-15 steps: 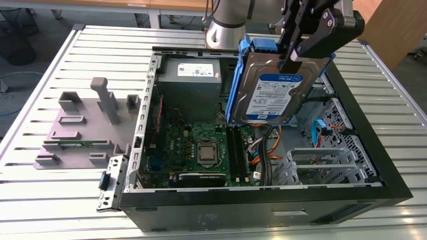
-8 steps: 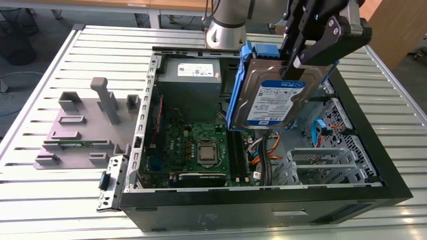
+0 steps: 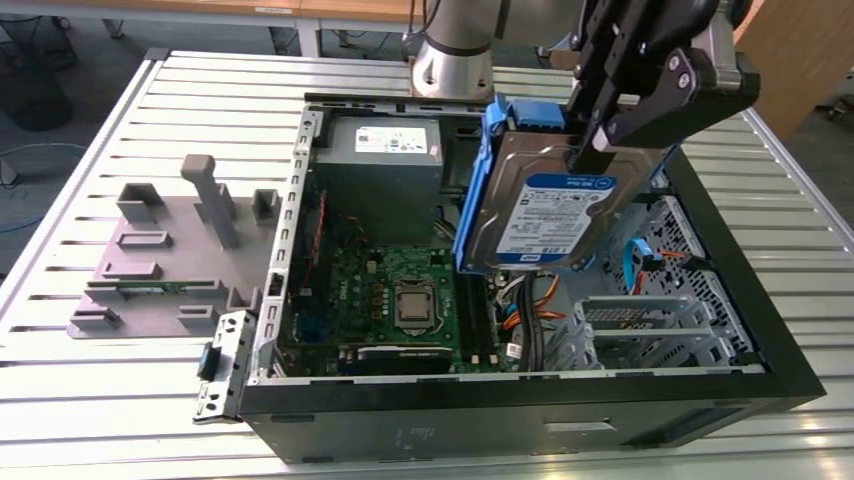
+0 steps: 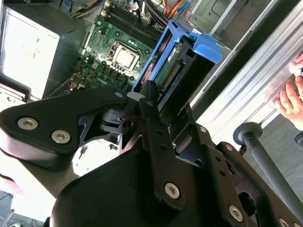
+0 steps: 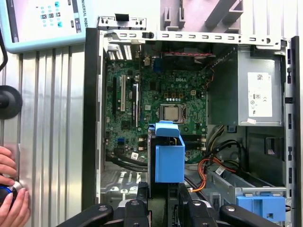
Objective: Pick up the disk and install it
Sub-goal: 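Pick up the disk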
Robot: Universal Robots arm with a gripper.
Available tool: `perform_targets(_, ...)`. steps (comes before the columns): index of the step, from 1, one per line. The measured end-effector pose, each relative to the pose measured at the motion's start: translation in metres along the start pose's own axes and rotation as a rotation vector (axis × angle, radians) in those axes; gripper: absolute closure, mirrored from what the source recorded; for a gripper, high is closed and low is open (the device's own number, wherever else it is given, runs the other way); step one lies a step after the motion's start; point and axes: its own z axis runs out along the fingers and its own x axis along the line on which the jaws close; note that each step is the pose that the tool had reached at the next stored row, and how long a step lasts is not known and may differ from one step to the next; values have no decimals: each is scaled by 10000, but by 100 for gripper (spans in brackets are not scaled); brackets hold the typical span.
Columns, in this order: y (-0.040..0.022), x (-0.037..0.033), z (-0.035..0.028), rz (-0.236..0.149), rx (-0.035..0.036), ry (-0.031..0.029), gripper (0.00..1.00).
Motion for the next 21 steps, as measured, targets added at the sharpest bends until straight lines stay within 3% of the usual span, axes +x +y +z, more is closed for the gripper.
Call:
perform_targets(13,0,29,1,0,0,-1,65)
perform_targets(21,-4,101,10,-1,0,-2,65)
